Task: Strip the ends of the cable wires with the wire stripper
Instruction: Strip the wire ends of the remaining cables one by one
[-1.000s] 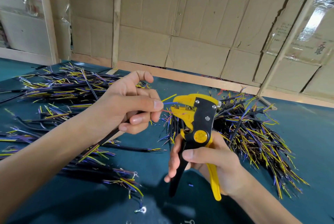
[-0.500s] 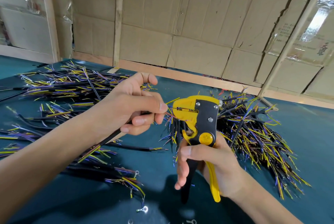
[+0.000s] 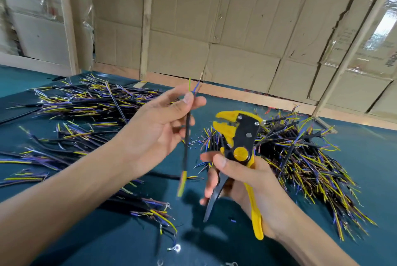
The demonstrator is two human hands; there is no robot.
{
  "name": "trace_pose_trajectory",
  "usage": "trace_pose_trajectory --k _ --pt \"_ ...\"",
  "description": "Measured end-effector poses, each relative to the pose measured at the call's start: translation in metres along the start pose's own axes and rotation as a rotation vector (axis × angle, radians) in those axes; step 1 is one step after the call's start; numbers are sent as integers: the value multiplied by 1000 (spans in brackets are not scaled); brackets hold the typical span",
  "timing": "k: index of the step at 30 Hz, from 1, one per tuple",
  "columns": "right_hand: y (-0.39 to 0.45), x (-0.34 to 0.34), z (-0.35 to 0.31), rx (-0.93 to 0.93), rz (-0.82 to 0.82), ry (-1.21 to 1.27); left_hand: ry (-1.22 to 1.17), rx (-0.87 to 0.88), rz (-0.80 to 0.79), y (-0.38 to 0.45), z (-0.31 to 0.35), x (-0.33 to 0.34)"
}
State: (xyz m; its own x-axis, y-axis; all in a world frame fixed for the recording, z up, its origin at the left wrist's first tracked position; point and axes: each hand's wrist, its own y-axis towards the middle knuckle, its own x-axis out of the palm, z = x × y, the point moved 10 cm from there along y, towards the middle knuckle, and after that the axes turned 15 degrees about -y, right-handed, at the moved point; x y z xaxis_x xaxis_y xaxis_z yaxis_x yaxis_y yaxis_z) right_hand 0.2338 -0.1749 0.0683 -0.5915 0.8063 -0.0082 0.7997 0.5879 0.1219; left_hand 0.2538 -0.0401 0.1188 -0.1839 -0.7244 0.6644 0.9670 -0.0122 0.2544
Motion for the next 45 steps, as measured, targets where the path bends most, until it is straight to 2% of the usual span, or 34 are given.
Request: trace_pose_trajectory --k 3,6,8,10,12,13,15,17,18,22,25,28,30,33,35,37,39,41,45 --pt "-4 24 -1 -2 -147 74 -7 30 -26 -2 -7 3" --pt "-8 28 -9 -38 -176 140 101 89 -35 -3 -2 0" --pt "-4 19 -11 -24 -127 143 225 117 -68 -1 3 -1" --pt "4 -3 -7 45 27 124 616 152 -98 1 9 -1" --pt "8 -30 -5 110 200 113 1193 144 -188 2 6 -4" --pt "8 -43 -5 134 267 117 1446 77 -268 1 -2 -7" --pt "5 -62 -6 176 360 126 1716 -192 -378 -5 -23 -28" --pt "-1 -71 -6 211 388 177 1721 -410 -401 -10 -36 -45" --pt "-3 -72 -5 214 386 225 1700 -430 -408 -11 -38 -46" --pt "-6 -71 -13 74 362 417 1774 -257 -434 -5 -32 -38" --pt "-7 -79 -24 -56 406 484 1563 34 -341 1 -12 -16" --pt "-11 -87 -26 -94 522 366 1127 360 -197 2 29 12" --pt "-16 -92 -31 -153 620 193 755 455 -97 -1 54 13" --pt "-21 -82 -39 -230 640 17 184 328 -2 1 57 -1" --pt "-19 -67 -39 -218 579 -50 -5 228 60 4 49 -11" --pt "-13 -54 -30 -164 502 -5 -101 164 105 6 39 -18" --pt "-8 -48 -19 -102 461 186 -133 127 123 7 32 -22" --pt "-7 -54 -13 -75 487 360 -141 104 132 8 26 -24" --pt "-14 -79 -25 -137 569 503 -144 109 161 8 23 -28"
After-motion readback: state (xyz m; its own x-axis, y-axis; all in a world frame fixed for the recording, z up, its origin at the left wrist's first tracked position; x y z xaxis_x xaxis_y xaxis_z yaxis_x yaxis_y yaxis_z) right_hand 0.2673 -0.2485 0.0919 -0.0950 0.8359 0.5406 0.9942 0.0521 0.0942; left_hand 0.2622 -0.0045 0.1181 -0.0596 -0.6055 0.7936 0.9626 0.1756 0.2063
